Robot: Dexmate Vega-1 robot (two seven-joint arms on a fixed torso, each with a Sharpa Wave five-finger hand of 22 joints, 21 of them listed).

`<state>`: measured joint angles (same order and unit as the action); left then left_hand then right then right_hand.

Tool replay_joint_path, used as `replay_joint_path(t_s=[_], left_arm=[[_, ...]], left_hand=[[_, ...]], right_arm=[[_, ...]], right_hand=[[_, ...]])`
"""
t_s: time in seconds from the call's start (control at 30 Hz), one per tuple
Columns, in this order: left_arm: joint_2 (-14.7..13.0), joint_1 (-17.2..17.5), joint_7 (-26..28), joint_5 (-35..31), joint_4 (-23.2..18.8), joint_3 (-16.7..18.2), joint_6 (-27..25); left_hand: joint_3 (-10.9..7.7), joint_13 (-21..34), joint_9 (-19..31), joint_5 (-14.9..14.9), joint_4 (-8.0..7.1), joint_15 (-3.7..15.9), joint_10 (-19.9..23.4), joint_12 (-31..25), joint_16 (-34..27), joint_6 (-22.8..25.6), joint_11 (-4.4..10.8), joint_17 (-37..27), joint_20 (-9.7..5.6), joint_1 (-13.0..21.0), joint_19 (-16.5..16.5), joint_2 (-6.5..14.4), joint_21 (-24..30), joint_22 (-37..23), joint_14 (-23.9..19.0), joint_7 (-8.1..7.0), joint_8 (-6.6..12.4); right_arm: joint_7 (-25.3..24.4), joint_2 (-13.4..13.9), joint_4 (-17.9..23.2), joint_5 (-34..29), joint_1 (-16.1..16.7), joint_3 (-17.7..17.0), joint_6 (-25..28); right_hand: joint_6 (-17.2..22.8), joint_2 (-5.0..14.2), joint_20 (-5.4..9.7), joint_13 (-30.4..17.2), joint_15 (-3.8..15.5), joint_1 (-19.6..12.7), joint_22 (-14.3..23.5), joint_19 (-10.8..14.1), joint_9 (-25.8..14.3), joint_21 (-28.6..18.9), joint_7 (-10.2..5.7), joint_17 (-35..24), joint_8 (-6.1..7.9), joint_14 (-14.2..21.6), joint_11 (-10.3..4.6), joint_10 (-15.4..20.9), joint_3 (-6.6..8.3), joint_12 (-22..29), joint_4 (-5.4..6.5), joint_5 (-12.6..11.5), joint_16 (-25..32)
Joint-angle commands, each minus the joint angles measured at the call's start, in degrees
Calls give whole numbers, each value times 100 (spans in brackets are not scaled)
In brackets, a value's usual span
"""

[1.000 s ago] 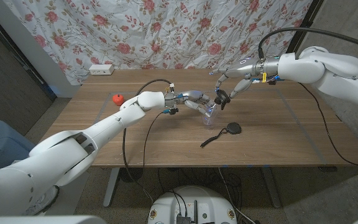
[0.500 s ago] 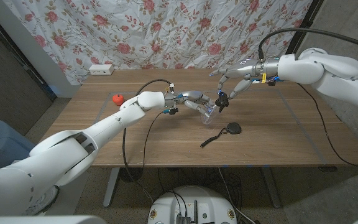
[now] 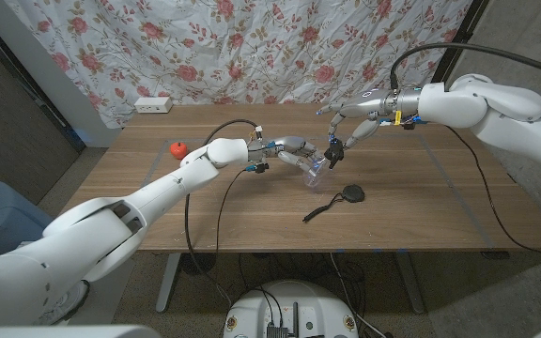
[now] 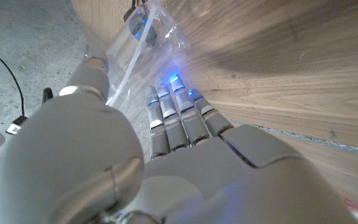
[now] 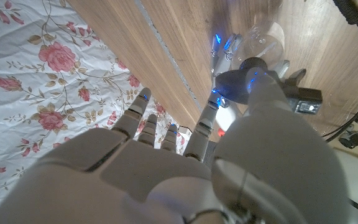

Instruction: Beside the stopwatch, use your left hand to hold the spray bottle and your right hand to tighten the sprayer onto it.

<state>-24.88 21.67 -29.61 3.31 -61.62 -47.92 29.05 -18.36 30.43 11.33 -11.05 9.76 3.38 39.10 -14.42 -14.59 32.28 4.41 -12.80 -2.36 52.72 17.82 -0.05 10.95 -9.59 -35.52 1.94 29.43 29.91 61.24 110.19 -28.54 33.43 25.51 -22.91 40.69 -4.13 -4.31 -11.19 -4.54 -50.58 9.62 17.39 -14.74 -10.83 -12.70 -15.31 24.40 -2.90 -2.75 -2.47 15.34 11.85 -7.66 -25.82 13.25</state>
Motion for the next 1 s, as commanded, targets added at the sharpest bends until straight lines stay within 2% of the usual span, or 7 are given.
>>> replay_joint_path(t_s=[0.03, 0.17, 0.4, 0.63, 0.83, 1.0], left_arm=[[-24, 65, 52, 8, -36, 27, 28], [-31, 84, 63, 13, -41, 33, 38], [-43, 109, 75, 23, -43, 45, 51], [-24, 117, 78, 41, 20, 50, 97], [-29, 116, 82, 40, 38, 55, 114], [-42, 120, 77, 44, 28, 60, 100]], left_hand=[[-46, 16, 26, -35, -24, 763, 588, -28, -3, 714, 562, -11, -402, 294, -20, 492, 12, -21, -52, -540, 2060], [-48, 17, 26, -36, -21, 766, 596, -30, -3, 721, 567, -10, -404, 295, -20, 490, 11, -21, -56, -539, 2062], [-51, 19, 26, -36, -21, 760, 599, -28, -3, 725, 565, -10, -404, 293, -21, 491, 10, -21, -67, -545, 2062], [-55, 22, 26, -36, -23, 758, 594, -23, -1, 721, 571, -15, -400, 291, -20, 499, 10, -21, -63, -536, 2060], [-59, 23, 26, -36, -18, 763, 599, -22, 1, 723, 574, -15, -402, 296, -19, 497, 10, -21, -62, -536, 2060], [-59, 25, 27, -36, -15, 769, 605, -23, 3, 723, 573, -15, -402, 298, -19, 493, 9, -21, -63, -534, 2059]], right_arm=[[-81, 35, 126, 13, 109, -69, 163], [-96, 65, 193, 9, 149, -103, 232], [-183, 113, 296, 14, 236, -185, 333], [-307, 159, 377, -23, 309, -261, 374], [-249, 219, 412, 38, 286, -284, 315], [-132, 271, 451, 82, 262, -286, 280]], right_hand=[[-294, -43, -94, -11, -101, 76, 8, -20, 57, 9, 2, -36, -149, -82, 43, -74, -31, -42, -13, 20, -9], [-470, -48, -128, -13, -144, 77, 8, -44, 90, 15, 2, -43, -240, -108, 79, -132, -41, -62, -18, 25, -16], [-929, -79, -235, -19, -220, 69, 8, -112, 170, 26, 4, -56, -477, -168, 127, -294, -69, -100, -38, 29, -34], [-1540, -124, -301, -22, -281, 46, 7, -191, 260, 28, 8, -80, -793, -244, 236, -521, -99, -121, -58, 6, -52], [-1879, -142, -330, -23, -315, 30, 5, -258, 303, 38, 5, -90, -972, -299, 293, -617, -112, -115, -65, -14, -67], [-2003, -153, -355, -22, -370, -2, 4, -319, 318, 50, 2, -91, -1039, -353, 293, -686, -111, -121, -80, -31, -86]])
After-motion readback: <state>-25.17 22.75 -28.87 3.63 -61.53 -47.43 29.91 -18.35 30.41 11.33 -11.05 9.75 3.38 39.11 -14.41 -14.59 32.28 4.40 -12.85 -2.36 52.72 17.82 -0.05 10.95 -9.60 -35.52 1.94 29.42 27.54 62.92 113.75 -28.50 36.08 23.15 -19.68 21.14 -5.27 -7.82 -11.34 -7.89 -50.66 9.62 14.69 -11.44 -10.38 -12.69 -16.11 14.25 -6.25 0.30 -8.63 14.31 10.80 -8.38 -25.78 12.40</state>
